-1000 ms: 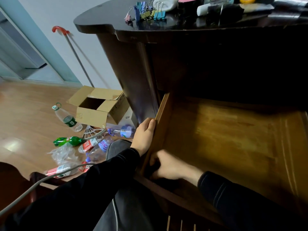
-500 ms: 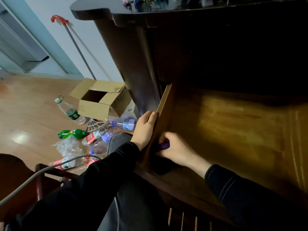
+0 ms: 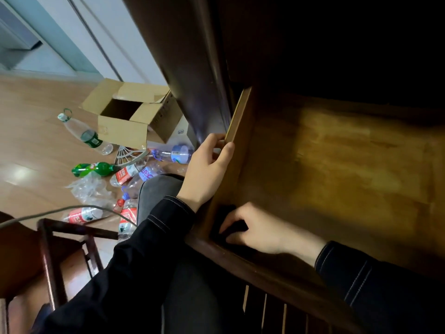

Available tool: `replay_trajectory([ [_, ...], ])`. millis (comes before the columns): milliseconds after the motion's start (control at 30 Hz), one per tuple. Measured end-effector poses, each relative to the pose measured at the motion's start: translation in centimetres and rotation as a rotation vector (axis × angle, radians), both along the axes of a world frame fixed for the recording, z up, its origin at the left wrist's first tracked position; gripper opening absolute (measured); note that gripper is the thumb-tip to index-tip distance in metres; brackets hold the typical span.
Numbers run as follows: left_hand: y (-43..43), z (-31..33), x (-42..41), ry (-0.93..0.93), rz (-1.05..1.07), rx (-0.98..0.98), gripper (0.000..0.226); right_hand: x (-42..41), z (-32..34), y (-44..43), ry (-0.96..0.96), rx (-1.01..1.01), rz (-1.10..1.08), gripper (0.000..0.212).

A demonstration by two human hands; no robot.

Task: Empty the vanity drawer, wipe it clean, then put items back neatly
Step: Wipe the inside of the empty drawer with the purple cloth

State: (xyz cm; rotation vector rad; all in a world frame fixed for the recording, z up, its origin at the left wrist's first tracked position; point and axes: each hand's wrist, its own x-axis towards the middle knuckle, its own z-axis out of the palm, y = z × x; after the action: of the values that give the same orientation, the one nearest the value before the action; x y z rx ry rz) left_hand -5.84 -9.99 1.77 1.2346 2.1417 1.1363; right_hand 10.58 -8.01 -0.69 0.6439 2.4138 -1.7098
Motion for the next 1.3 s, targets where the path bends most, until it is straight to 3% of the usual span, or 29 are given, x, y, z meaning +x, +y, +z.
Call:
replay_trajectory([
  [267,0.0,0.1,0.1,0.021,-0.004,-0.014,0.03,0.9,1.6,0.2,0.145,-0.156,-0.016,0.02],
  [433,0.0,0.2,0.2,-0.005,0.016,-0.01,0.026,0.6,1.1,-0.2,0.048,-0.032,0.007,0.02],
  [600,0.1,0.4,0.3,0.027,0.009,-0.038,0.029,1.1,2.5,-0.3,0.23,-0.132,-0.025,0.016],
  [700,0.1,0.5,0.4,0.038,0.012,-0.038,0.028,0.9,2.2,0.0,0.15,-0.145,-0.036,0.019],
  [800,0.0,0.6,0.5,0.055,0.015,-0.041,0.028,0.9,2.3,0.5,0.041,-0.037,0.077,0.019],
  [1000,-0.1,0.5,0.5,0.177,-0.002,-0.072,0.029,1.9,3.0,0.1,0.182,-0.185,-0.019,0.016],
  [1167,0.0,0.9,1.3,0.327,-0.041,-0.104,0.03,1.4,2.2,0.5,0.05,-0.028,0.072,0.02],
  [1300,0.6,1.2,2.1,0.296,-0.025,-0.163,0.025,1.9,2.5,0.5,0.142,-0.282,0.009,0.017],
])
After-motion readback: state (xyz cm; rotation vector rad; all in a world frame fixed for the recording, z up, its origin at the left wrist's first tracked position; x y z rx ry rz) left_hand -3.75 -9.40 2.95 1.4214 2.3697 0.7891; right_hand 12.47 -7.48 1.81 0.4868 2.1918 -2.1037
